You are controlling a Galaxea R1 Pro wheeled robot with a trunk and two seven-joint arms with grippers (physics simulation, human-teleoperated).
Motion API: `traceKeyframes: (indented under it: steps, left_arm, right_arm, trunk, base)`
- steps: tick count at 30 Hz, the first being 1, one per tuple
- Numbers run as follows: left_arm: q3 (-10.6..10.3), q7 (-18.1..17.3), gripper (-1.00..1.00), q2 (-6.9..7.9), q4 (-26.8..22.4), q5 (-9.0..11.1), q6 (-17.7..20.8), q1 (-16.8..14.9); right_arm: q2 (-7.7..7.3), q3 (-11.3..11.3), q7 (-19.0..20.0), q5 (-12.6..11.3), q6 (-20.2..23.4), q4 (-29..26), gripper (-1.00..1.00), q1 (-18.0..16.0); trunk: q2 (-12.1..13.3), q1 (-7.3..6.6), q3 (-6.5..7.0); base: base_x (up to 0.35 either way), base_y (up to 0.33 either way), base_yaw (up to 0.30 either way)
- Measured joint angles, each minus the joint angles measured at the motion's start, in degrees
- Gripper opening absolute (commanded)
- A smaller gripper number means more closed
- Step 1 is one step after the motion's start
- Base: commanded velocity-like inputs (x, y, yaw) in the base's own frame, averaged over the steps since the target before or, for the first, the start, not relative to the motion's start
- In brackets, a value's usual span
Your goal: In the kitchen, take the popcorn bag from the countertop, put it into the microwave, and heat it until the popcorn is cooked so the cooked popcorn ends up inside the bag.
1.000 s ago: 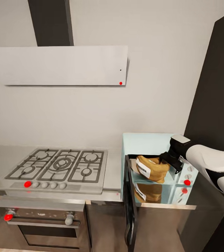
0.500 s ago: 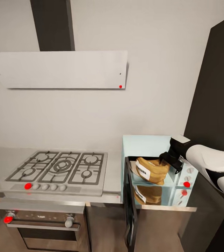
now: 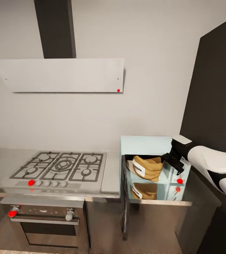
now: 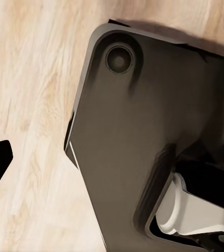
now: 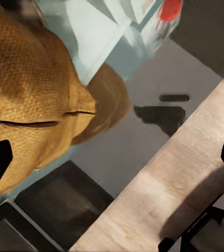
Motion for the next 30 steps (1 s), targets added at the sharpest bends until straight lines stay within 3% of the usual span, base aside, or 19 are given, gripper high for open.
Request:
traceKeyframes:
  steps: [11,18,20,21,23,25,26,28,30]
  left_arm:
    - [0.01,0.0,1.0,0.0,0.0,0.0,-0.06,0.0]
    - [0.01,0.0,1.0,0.08,0.0,0.0,-0.04,0.0]
    - [0.0,0.0,1.0,0.09,0.0,0.0,-0.02,0.0]
    - [0.0,0.01,1.0,0.09,0.01,0.0,-0.01,-0.01]
    - [0.0,0.0,1.0,0.09,0.0,0.0,-0.01,0.0]
    - [0.0,0.0,1.0,0.09,0.0,0.0,-0.01,0.0]
    - [0.0,0.0,1.0,0.09,0.0,0.0,0.0,0.0]
    - [0.0,0.0,1.0,0.07,0.0,0.0,0.01,0.0]
    - [0.01,0.0,1.0,0.08,-0.01,0.0,0.01,0.0]
  right_arm:
    - [0.1,0.14,0.62,0.1,-0.06,0.0,1.0,0.02]
    - [0.16,0.6,3.93,0.54,-0.82,-0.19,1.0,0.03]
    - [1.01,1.31,4.93,0.73,-0.87,0.12,1.0,0.17]
    - [2.68,1.82,5.88,1.74,-0.96,0.29,1.0,0.79]
    - [5.03,5.58,8.78,8.11,-1.78,0.4,1.0,3.28]
    - [6.06,7.99,14.78,17.96,-4.41,0.42,1.0,5.93]
    - [6.19,8.29,17.04,20.85,-5.82,0.41,1.0,6.61]
    - [6.35,8.64,20.84,24.81,-9.46,0.4,1.0,8.09]
    - [6.12,8.82,22.29,26.19,-12.11,0.4,1.0,9.52]
  trunk:
    - [0.0,-0.01,0.76]
    - [0.0,-0.02,0.77]
    - [0.01,-0.02,0.77]
    - [0.01,-0.02,0.77]
    - [0.02,-0.02,0.77]
    - [0.01,-0.02,0.76]
    - [0.01,-0.02,0.77]
    - [0.01,-0.02,0.77]
    - [0.01,-0.02,0.77]
  base:
    - [-0.2,-0.132,0.0]
    - [-0.014,-0.006,0.0]
    - [0.0,0.0,0.0]
    - [0.0,0.0,0.0]
    - [0.0,0.0,0.0]
    - [0.0,0.0,0.0]
    - [0.0,0.0,0.0]
    - [0.0,0.0,0.0]
    - [-0.003,0.0,0.0]
